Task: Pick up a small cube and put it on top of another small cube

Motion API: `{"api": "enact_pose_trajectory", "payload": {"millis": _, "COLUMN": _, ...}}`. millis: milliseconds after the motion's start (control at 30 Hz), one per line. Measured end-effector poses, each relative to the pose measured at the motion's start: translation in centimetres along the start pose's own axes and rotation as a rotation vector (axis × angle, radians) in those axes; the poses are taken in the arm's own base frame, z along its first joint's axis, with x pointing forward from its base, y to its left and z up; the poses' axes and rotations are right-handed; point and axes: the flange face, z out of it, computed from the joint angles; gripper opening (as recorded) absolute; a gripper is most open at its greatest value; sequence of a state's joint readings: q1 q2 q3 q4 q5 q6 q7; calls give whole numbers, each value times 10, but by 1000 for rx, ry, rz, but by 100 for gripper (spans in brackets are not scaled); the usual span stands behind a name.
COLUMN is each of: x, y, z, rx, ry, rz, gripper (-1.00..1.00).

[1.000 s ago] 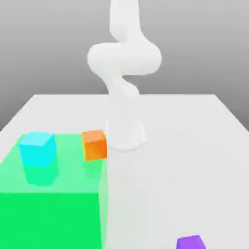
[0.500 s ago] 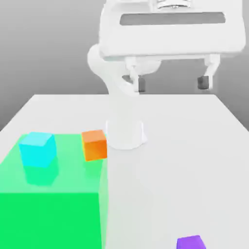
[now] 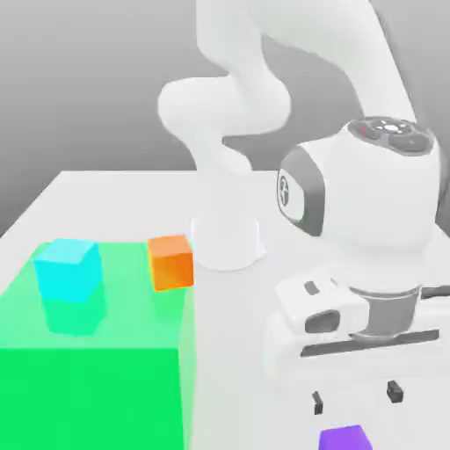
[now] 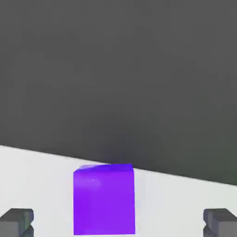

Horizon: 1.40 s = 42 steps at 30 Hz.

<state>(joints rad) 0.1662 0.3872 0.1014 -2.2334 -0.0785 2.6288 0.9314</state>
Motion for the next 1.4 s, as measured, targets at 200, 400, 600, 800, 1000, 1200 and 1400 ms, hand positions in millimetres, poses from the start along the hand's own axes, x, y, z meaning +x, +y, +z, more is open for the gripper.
{"api": "enact_pose_trajectory", "payload": {"millis": 200, "x": -3, "y": 0, "z": 58, "rx": -8, "ry": -7, "rz": -3, "gripper": -100}}
{"api": "enact_pose_trajectory", "payload": {"millis": 400, "x": -3, "y": 0, "z": 50, "rx": -8, "ry": -8, "rz": -3, "gripper": -100}}
{"api": "enact_pose_trajectory", "payload": {"millis": 600, "x": 21, "y": 15, "z": -37, "rx": 18, "ry": 14, "rz": 87, "gripper": -100}}
{"api": "enact_pose_trajectory", "payload": {"millis": 800, "x": 81, "y": 90, "z": -138, "rx": 46, "ry": 59, "rz": 320, "gripper": -100}}
{"api": "enact_pose_trajectory", "payload": {"millis": 1000, "x": 118, "y": 217, "z": -233, "rx": 27, "ry": 52, "rz": 632, "gripper": -100}}
{"api": "enact_pose_trajectory", "payload": {"millis": 1200, "x": 118, "y": 310, "z": -265, "rx": -1, "ry": 2, "rz": 853, "gripper": -100}}
{"api": "enact_pose_trajectory", "payload": {"millis": 1400, "x": 118, "y": 315, "z": -223, "rx": -5, "ry": -6, "rz": 864, "gripper": 100}}
